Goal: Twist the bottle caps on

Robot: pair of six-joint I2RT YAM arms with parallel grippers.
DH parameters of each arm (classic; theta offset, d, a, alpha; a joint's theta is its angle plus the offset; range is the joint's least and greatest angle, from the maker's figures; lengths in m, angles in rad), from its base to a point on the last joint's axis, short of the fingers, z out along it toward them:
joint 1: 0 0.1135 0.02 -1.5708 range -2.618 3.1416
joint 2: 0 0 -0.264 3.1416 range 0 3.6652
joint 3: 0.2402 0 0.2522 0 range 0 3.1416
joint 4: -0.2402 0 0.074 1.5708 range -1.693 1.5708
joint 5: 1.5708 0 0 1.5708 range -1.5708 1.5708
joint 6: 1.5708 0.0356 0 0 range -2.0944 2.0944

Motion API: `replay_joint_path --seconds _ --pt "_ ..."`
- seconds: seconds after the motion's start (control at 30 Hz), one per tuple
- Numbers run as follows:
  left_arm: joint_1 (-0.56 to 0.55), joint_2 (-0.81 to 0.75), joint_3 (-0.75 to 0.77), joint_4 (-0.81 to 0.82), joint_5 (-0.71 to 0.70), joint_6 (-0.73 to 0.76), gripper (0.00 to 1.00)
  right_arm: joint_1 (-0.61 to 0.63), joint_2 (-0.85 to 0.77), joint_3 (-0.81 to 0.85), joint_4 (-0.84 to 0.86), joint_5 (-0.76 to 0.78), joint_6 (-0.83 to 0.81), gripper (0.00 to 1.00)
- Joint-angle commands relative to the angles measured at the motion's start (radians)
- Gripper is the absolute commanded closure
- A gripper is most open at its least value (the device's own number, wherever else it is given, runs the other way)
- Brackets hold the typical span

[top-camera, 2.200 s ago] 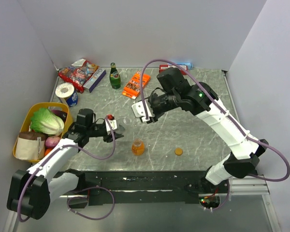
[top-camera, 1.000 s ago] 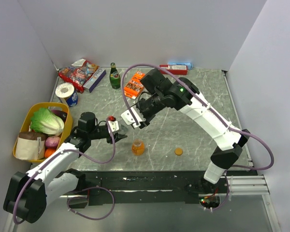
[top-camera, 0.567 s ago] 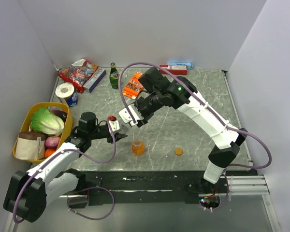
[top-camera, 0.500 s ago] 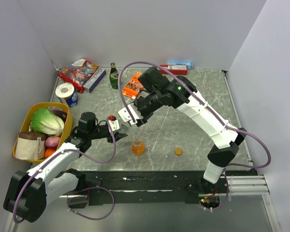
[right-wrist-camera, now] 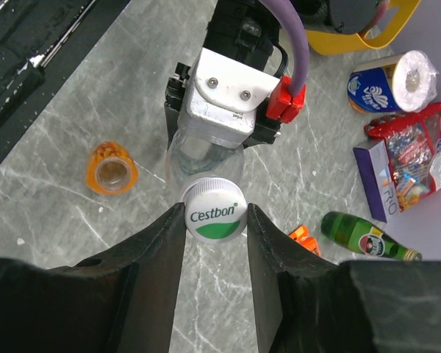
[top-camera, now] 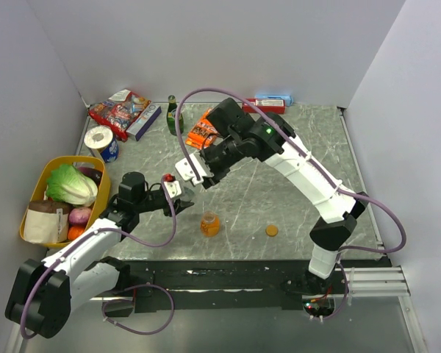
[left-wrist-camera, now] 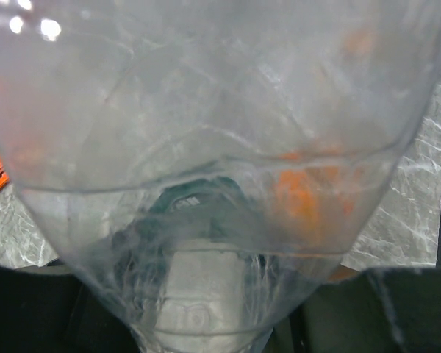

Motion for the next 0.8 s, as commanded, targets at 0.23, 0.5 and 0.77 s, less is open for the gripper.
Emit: replay_joint_path --seconds 0.23,0.5,0.77 --pt "-0.007 -0.038 -0.009 0.048 0.025 0.053 0.99 -0.033 0.002 0.024 -0.04 0.008 0.118 0.57" --pt "-0.007 -0.017 0.006 0.069 0.018 0.01 0.99 -0.027 0.001 0.024 -0.067 -0.019 0.057 0.56" --pt "-0.007 0.017 0.026 0.106 0.018 -0.044 0.99 -0.018 -0.013 -0.002 -0.072 -0.021 0.019 0.55"
